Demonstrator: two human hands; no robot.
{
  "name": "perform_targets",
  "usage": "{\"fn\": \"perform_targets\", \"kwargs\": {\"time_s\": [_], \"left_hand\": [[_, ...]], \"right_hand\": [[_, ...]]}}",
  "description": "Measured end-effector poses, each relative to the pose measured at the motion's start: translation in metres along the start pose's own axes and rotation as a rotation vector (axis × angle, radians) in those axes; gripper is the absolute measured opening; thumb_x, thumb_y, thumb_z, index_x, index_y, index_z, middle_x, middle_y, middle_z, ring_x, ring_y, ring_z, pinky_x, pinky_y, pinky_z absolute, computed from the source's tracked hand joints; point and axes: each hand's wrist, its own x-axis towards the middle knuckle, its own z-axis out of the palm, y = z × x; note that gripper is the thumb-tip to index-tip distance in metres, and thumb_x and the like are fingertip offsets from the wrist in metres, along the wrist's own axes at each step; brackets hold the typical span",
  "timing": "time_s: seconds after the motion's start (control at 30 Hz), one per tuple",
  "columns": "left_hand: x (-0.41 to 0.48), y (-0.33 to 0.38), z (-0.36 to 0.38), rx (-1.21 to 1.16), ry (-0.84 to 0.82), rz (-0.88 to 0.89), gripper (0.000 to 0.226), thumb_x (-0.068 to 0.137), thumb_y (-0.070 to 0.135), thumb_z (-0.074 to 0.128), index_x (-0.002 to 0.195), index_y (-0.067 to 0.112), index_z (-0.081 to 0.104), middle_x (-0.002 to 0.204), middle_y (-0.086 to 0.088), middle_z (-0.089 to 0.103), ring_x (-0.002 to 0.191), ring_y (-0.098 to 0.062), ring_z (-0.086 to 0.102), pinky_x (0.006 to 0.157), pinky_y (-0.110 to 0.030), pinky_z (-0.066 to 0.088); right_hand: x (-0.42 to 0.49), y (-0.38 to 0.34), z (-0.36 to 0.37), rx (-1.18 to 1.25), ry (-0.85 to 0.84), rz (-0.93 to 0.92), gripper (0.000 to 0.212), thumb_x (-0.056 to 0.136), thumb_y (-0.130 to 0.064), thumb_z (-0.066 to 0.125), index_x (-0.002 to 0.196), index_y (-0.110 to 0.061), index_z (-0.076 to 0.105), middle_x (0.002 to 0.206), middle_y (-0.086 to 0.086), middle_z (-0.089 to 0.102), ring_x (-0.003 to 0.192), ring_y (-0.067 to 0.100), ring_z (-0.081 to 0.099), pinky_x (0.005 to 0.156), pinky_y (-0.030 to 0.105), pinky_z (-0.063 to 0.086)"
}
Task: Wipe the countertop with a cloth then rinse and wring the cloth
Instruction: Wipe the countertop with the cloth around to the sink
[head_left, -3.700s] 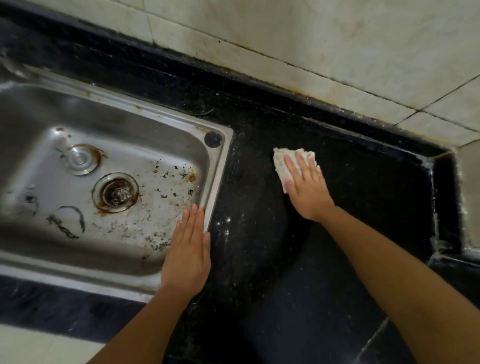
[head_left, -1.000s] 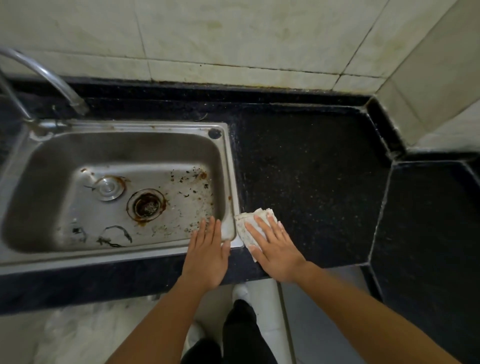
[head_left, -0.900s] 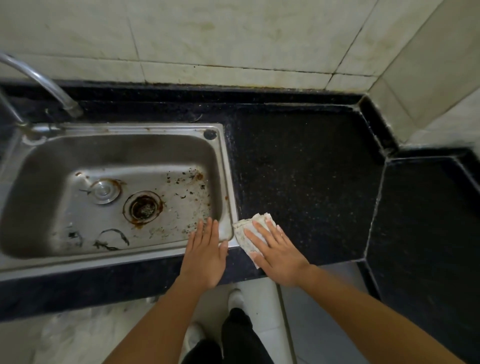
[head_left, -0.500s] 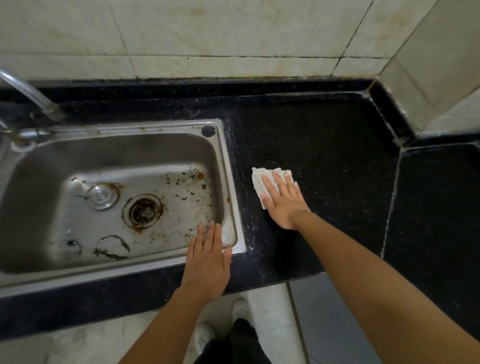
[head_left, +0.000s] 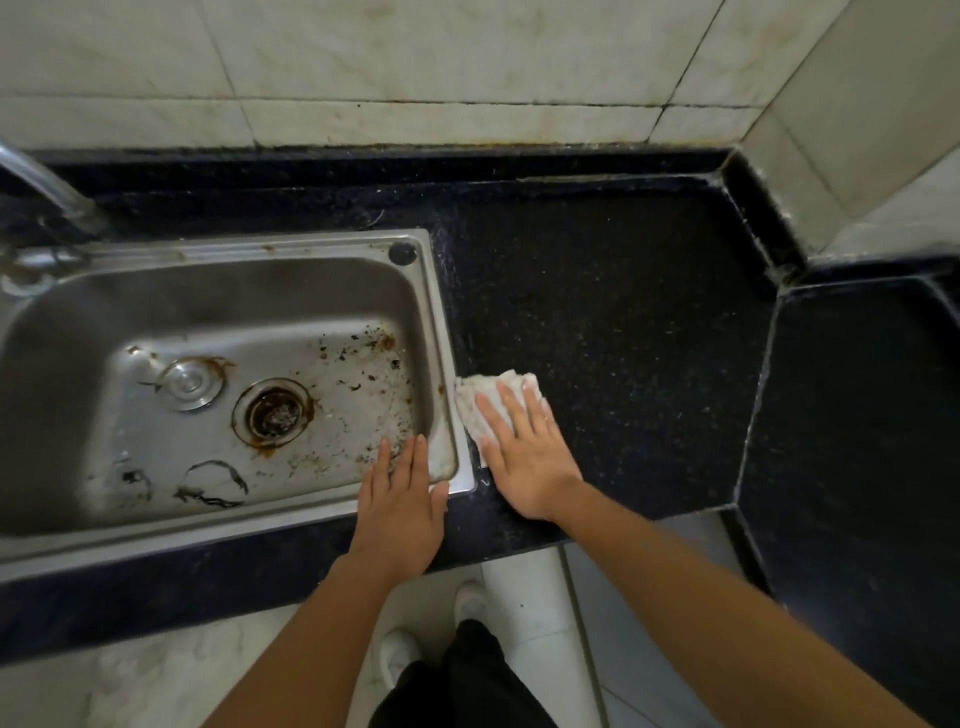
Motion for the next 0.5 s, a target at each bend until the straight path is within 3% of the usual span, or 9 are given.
{"fn": "perform_targets", "kwargs": {"time_s": [0.07, 0.17, 0.2, 0.33, 0.4, 0.5], "left_hand": [[0.001, 0.002, -0.004, -0.015, -0.021, -0.008, 0.061, 0.099, 0.044, 0.006, 0.151, 0.016, -0.009, 0.160, -0.001, -0.010, 0.144, -0.023, -0.017, 0.116, -0.040, -0.007], [0.000, 0.003, -0.008, -0.036, -0.064, -0.003, 0.060, 0.101, 0.042, 0.012, 0.151, 0.016, -0.009, 0.160, -0.001, -0.010, 0.145, -0.023, -0.017, 0.117, -0.040, -0.006], [0.000, 0.002, -0.009, -0.038, -0.072, 0.000, 0.060, 0.101, 0.042, 0.012, 0.151, 0.016, -0.009, 0.160, -0.002, -0.010, 0.145, -0.023, -0.017, 0.117, -0.040, -0.005], [0.000, 0.000, -0.011, -0.050, -0.092, 0.008, 0.061, 0.101, 0.043, 0.012, 0.151, 0.016, -0.009, 0.159, -0.002, -0.011, 0.145, -0.024, -0.016, 0.117, -0.041, -0.004], [-0.001, 0.000, -0.013, -0.059, -0.093, 0.017, 0.061, 0.101, 0.043, 0.012, 0.151, 0.016, -0.009, 0.159, -0.002, -0.011, 0.145, -0.024, -0.016, 0.117, -0.040, -0.004], [-0.003, -0.001, -0.013, -0.059, -0.069, 0.028, 0.060, 0.102, 0.041, 0.013, 0.151, 0.015, -0.008, 0.160, -0.003, -0.010, 0.145, -0.024, -0.016, 0.118, -0.040, -0.004]], "right_hand": [[-0.031, -0.009, 0.013, 0.030, 0.019, 0.031, 0.069, 0.088, -0.054, -0.021, 0.151, -0.027, -0.011, 0.156, 0.001, -0.022, 0.140, 0.027, -0.030, 0.119, 0.042, -0.010], [-0.071, -0.031, 0.029, 0.079, 0.031, 0.085, 0.062, 0.100, -0.045, -0.004, 0.153, -0.019, 0.017, 0.159, 0.012, 0.016, 0.145, 0.038, 0.005, 0.115, 0.047, 0.007], [-0.079, -0.035, 0.035, 0.077, 0.046, 0.086, 0.061, 0.101, -0.043, -0.002, 0.153, -0.018, 0.018, 0.158, 0.013, 0.018, 0.144, 0.040, 0.008, 0.115, 0.048, 0.007], [-0.095, -0.026, 0.031, 0.052, 0.023, -0.010, 0.064, 0.087, -0.050, -0.015, 0.148, -0.030, -0.015, 0.154, -0.001, -0.025, 0.141, 0.029, -0.029, 0.118, 0.042, -0.015], [-0.099, -0.005, 0.027, 0.016, 0.022, -0.002, 0.061, 0.085, -0.050, -0.018, 0.144, -0.035, -0.024, 0.152, -0.005, -0.031, 0.139, 0.023, -0.034, 0.116, 0.039, -0.019], [-0.105, 0.038, 0.023, 0.081, 0.045, 0.235, 0.065, 0.083, -0.059, -0.022, 0.140, -0.029, -0.029, 0.150, -0.006, -0.032, 0.137, 0.019, -0.035, 0.113, 0.036, -0.020]]}}
